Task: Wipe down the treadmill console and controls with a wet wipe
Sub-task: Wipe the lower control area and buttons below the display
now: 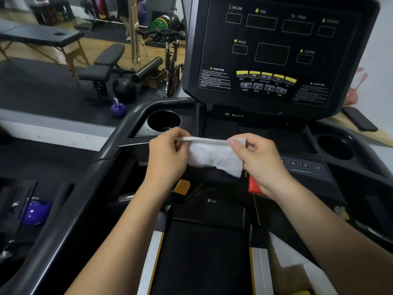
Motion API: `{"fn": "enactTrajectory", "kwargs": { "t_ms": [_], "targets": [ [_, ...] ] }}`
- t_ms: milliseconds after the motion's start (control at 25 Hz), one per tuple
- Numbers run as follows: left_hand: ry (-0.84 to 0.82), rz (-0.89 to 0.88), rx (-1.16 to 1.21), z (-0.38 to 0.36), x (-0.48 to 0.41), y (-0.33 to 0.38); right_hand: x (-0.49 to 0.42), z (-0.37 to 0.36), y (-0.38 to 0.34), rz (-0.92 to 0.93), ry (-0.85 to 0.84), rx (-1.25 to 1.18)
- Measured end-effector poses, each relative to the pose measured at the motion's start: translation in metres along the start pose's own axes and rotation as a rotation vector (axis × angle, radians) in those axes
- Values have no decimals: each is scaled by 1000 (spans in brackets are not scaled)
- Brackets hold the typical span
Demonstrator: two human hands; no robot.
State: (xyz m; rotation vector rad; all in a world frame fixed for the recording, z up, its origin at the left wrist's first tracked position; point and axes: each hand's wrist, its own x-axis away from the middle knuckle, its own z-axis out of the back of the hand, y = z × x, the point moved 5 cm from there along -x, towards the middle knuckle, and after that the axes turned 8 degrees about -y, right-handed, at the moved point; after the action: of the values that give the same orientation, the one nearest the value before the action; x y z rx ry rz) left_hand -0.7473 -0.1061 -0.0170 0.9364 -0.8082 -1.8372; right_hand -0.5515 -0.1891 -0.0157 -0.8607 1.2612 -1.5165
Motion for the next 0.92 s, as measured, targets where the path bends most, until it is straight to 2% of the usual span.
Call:
{"fn": "enactTrajectory", "kwargs": {
  "t_ms": [120,200,320,400,480,600,760,840,920],
  "targets": [
    [-100,19,218,-2,-2,-9,-2,4,-2,79,37,158],
    [-196,-10,62,-6,-2,-13,-14,9,0,77,51,293],
    [-232,20,-365,-20,9,-23,-27,-1,-2,41,-27,907],
    [-126,25,-325,-24,17,-33,-15,-19,-9,225,47,1142],
    [1,4,-179,-27,23,-40,11,-50,1,381,-36,1180],
    [20,43,71,-34,27,-49,40,-82,39,306,-293,1307],
    [81,52,122,-32,28,-60,50,-73,59,441,-505,1414],
    [97,93,164,-32,29,-62,32,-56,54,375,-489,1433],
    [112,123,208,-32,29,-61,4,-49,44,215,-396,1426]
  ]
}}
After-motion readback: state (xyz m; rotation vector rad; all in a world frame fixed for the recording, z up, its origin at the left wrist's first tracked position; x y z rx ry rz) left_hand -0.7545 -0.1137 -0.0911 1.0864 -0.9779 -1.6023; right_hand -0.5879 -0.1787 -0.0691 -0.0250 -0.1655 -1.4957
